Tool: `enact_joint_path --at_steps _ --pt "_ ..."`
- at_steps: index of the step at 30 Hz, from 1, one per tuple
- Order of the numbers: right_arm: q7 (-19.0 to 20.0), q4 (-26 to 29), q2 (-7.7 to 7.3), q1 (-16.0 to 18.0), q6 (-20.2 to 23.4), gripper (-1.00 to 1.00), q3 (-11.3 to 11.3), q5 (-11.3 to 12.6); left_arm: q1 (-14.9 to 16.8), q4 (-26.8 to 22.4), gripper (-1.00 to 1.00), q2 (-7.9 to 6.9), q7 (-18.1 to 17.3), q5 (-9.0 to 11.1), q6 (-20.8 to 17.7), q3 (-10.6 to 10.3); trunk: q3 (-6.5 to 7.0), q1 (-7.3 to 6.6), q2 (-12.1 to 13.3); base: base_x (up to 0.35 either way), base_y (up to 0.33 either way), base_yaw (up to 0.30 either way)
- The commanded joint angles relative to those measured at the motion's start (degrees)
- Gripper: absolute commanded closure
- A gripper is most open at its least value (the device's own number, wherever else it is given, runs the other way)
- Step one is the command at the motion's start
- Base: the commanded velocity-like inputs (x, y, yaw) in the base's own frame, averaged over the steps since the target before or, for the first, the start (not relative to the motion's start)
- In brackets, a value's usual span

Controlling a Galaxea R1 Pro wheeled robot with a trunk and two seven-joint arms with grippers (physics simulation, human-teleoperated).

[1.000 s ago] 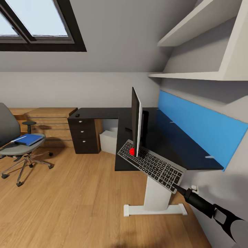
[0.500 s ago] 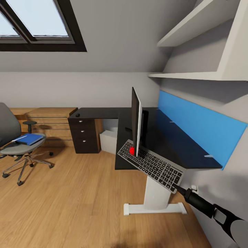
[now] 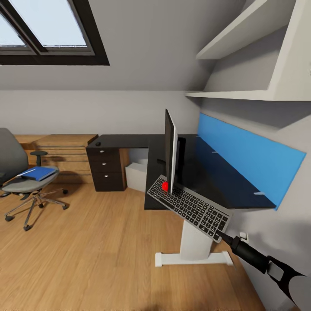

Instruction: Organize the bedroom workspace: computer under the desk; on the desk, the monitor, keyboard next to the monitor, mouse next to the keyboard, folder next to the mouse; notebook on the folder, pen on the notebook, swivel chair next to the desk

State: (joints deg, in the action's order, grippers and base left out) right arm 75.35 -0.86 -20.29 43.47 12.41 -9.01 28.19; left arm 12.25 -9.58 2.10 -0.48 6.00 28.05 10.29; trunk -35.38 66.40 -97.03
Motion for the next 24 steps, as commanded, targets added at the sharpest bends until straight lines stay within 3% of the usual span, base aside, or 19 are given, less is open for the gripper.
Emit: enact_joint_path --at_steps 1,24 --pt "0.2 -0.1 0.02 0.0 0.6 1.0 0.0 -0.2 0.0 0.0 -1.0 0.01 -0.1 0.6 0.2 -0.2 -0.06 -0.02 0.0 -0.199 0.0 0.0" --pt "0.2 -0.1 0.12 0.0 0.6 1.0 0.0 -0.2 0.0 0.0 -1.0 0.01 -0.1 0.6 0.2 -0.2 -0.06 -0.02 0.0 -0.08 0.039 0.0"
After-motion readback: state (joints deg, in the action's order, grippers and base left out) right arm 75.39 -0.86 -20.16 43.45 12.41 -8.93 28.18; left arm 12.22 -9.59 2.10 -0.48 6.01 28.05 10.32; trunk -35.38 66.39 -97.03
